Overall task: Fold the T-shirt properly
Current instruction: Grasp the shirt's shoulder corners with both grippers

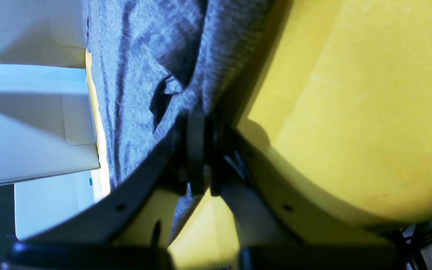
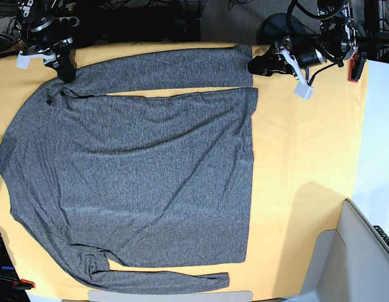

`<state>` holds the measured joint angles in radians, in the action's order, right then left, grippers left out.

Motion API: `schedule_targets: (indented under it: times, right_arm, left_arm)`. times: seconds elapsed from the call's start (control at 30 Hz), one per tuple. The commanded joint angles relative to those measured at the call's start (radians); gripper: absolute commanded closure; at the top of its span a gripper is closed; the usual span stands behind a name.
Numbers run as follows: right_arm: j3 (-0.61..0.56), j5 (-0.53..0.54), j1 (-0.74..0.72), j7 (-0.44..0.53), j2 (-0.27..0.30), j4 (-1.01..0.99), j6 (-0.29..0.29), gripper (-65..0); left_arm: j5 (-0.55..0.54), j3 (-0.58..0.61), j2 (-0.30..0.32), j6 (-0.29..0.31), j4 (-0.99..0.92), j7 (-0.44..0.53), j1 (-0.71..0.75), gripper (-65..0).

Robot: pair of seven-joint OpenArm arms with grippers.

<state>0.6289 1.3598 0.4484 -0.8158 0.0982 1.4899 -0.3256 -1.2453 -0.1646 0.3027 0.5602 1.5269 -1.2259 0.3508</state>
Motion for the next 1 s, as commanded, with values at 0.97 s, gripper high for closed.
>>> schedule_targets:
  times: [0.97]
  right_arm:
    - [-0.007, -0.156, 0.007, -0.044, -0.004, -0.001, 0.032, 0.0]
  left_arm:
    - [0.022, 0.104, -0.020, -0.013, 0.008, -0.013, 0.004, -0.2]
